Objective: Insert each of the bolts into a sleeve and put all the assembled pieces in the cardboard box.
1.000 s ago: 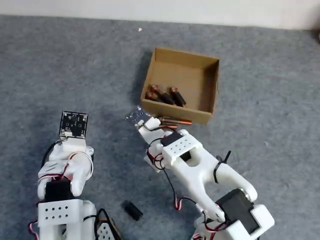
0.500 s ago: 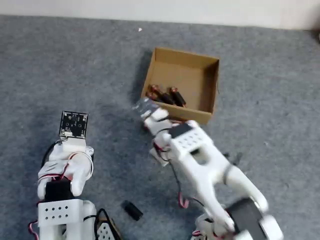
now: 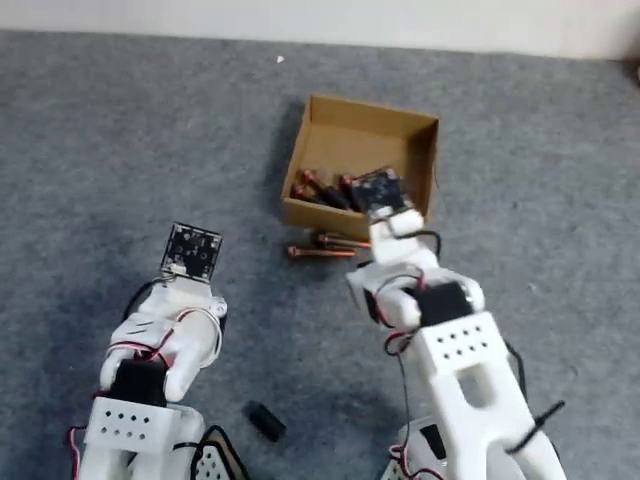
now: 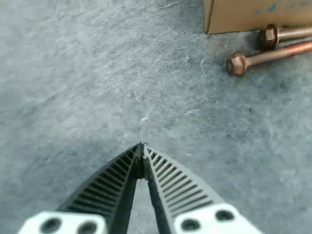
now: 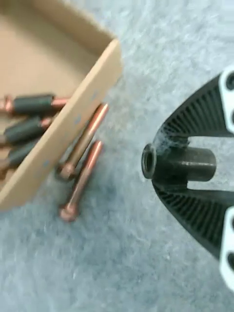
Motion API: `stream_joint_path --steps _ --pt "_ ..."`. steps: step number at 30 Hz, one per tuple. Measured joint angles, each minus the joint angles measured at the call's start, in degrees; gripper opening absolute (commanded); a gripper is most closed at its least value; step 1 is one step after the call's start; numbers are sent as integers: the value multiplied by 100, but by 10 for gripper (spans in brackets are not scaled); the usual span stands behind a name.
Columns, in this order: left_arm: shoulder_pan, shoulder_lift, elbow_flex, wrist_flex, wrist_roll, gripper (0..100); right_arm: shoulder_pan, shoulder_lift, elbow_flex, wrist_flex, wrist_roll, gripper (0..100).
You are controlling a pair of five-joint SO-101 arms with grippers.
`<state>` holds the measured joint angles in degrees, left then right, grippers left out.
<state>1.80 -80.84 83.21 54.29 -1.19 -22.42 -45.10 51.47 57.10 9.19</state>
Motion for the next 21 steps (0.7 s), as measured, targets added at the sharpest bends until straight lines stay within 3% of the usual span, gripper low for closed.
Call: stream_joint_path --steps 6,12,21 --pt "35 0 26 -62 791 7 501 -774 167 158 -308 6" --pt "35 0 369 -589 1934 8 888 -1125 1011 -536 -554 6" --pt "114 9 -202 -695 2585 10 1160 -1125 1433 -1222 -765 6"
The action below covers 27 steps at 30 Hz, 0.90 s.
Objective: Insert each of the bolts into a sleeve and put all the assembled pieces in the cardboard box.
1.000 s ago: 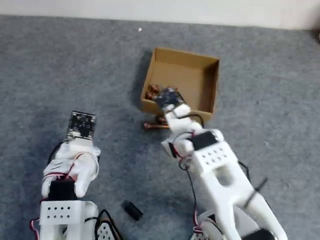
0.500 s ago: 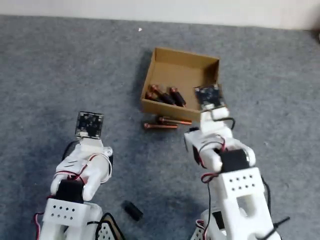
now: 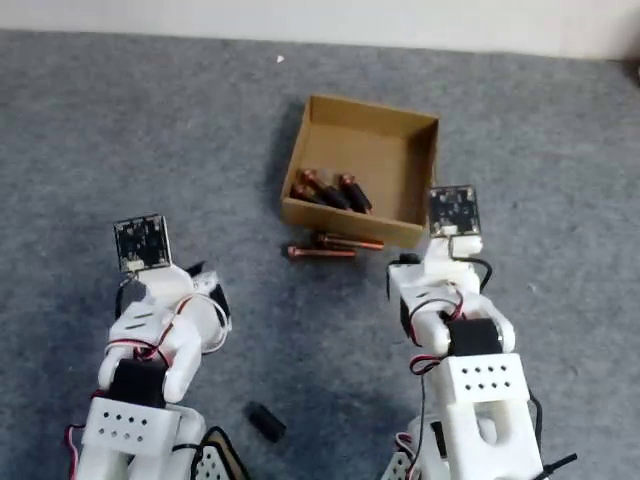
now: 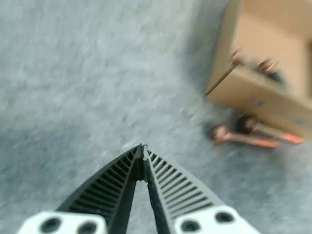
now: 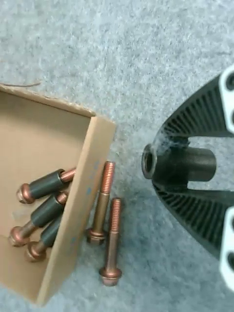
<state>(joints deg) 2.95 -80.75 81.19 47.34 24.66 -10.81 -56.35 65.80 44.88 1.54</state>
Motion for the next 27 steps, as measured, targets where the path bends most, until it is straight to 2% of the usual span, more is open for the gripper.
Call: stream_joint_path --steps 3,7,14,18,21,27 --pt "378 44 -527 246 123 10 167 0 0 -18 -97 6" --pt "923 730 -1486 835 721 24 413 0 0 -18 -141 6" --pt "1565 3429 -3244 1204 1758 277 668 0 0 -18 -141 6" --pt "1899 4897 -3815 1204 2418 282 809 0 0 -18 -141 6" --pt "2084 5705 -3991 879 2857 256 879 0 0 -18 -141 6" --pt "2145 7059 -4079 -273 3385 237 897 0 0 -18 -141 6"
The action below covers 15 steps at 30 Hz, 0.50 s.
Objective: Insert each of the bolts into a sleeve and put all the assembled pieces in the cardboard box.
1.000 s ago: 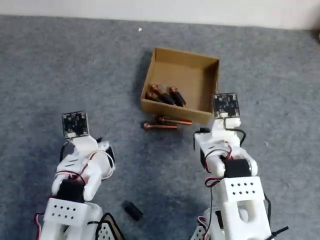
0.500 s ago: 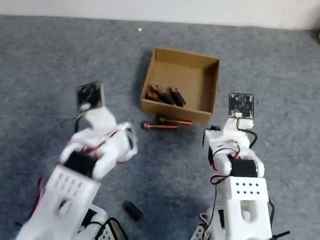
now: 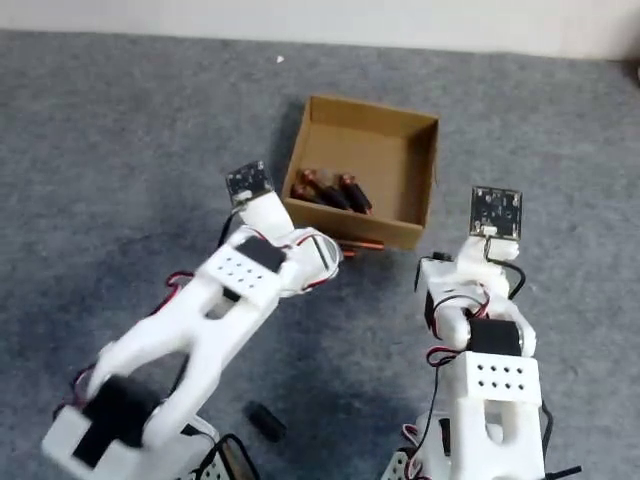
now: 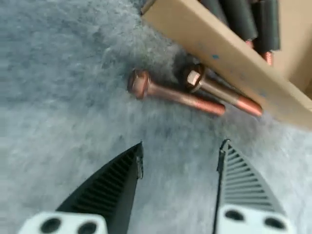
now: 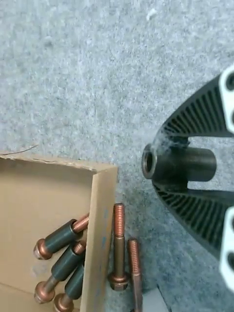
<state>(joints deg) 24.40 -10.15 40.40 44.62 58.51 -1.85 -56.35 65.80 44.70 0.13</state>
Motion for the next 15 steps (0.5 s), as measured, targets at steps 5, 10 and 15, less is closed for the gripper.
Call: stream_joint_path --steps 5,10,15 --pt "9 730 -9 -782 79 237 0 0 0 0 0 6" --pt "-9 1037 -18 -1257 229 237 0 0 0 0 0 6" --pt "-299 1600 -440 -1380 404 237 0 0 0 0 0 6"
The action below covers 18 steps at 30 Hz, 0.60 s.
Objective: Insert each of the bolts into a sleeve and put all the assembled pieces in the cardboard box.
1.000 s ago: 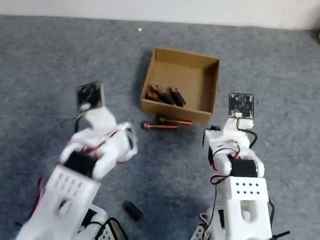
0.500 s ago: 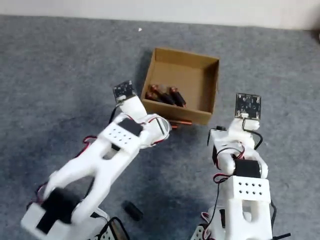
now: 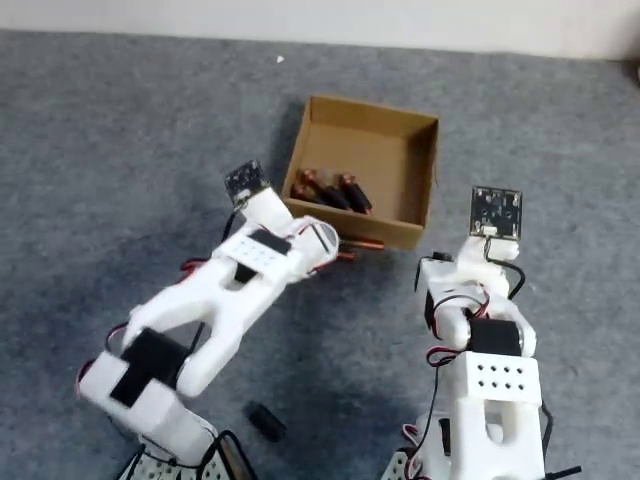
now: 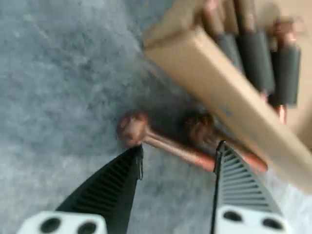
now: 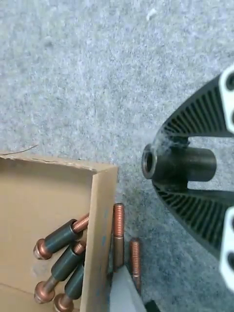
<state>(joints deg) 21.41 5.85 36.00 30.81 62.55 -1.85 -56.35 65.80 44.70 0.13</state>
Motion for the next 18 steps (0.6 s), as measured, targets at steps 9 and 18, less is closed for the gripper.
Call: stream_joint_path --steps 9,18 --pt "-176 1029 -1371 747 273 226 0 0 0 0 0 6" --pt "-220 1380 -1996 1099 290 45 0 0 0 0 0 6"
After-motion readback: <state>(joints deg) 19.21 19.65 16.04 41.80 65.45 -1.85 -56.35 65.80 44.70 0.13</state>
